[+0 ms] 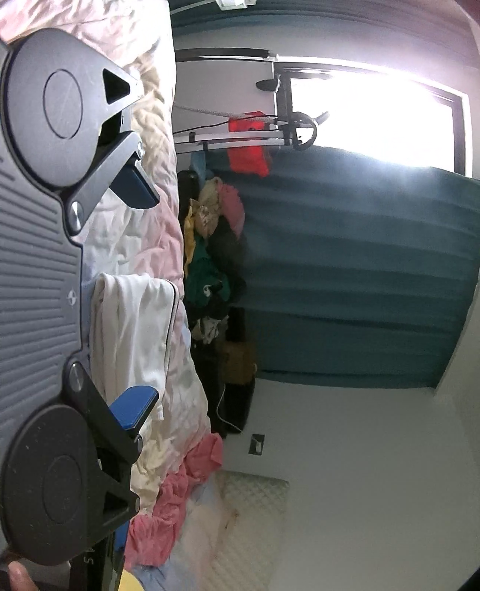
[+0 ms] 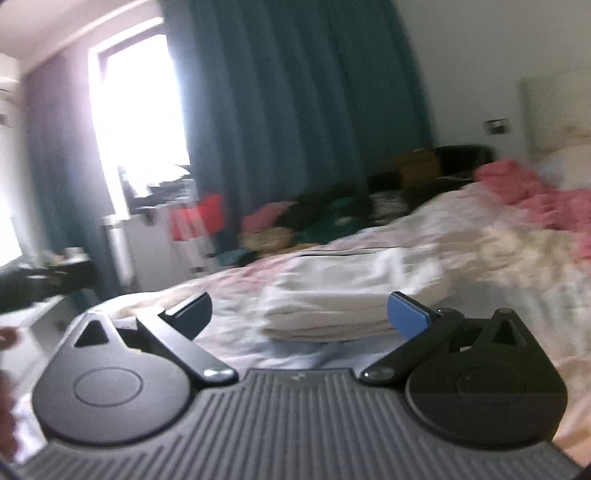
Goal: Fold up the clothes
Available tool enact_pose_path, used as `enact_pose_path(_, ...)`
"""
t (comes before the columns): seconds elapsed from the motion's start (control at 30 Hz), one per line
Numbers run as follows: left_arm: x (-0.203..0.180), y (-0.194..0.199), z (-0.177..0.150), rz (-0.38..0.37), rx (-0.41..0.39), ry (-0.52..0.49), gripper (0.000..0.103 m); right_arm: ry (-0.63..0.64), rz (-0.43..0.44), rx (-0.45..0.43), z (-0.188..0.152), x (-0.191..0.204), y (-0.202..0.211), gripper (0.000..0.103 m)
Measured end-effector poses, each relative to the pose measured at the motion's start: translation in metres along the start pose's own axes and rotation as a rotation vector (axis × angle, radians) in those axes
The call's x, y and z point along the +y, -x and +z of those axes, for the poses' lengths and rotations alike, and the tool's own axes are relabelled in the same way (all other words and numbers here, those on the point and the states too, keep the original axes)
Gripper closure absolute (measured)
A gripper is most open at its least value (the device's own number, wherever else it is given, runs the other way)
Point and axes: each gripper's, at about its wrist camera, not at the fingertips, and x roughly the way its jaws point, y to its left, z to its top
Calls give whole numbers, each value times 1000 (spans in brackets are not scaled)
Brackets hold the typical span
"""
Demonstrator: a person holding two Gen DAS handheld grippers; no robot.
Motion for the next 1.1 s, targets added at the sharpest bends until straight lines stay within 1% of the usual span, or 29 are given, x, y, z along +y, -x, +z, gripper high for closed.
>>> enact_pose_path(0.17,10,-8,-8,43,3,19,0,31,-46,-23,-10,7,-7,0)
enact_pose_path(0.3,12,-14,-13,49,22,19,0,13,-71,-48,-14,5,-6,0)
enact_pose_path(0.4,12,-16,-18,63,42,16,0,-3,-83,-43,-14,2,-6,0)
enact_pose_path(0.53,16,-16,-23,55,55,44,0,14,-122,-35,-17,3,-8,0)
enact_pose_path(0.63,11,-17,-26,62,61,23,0,33,-137,-29,-19,7,-9,0)
enact_pose_path(0.87,-3,-16,-30,35,60,-1,0,77,-145,-19,-22,15,-10,0)
enact_pose_path(1.0,-3,-16,-32,33,60,7,0,86,-153,-1,-23,16,-12,0)
enact_pose_path(1.1,-1,-15,-32,38,55,20,0,94,-139,6,-24,18,-13,0)
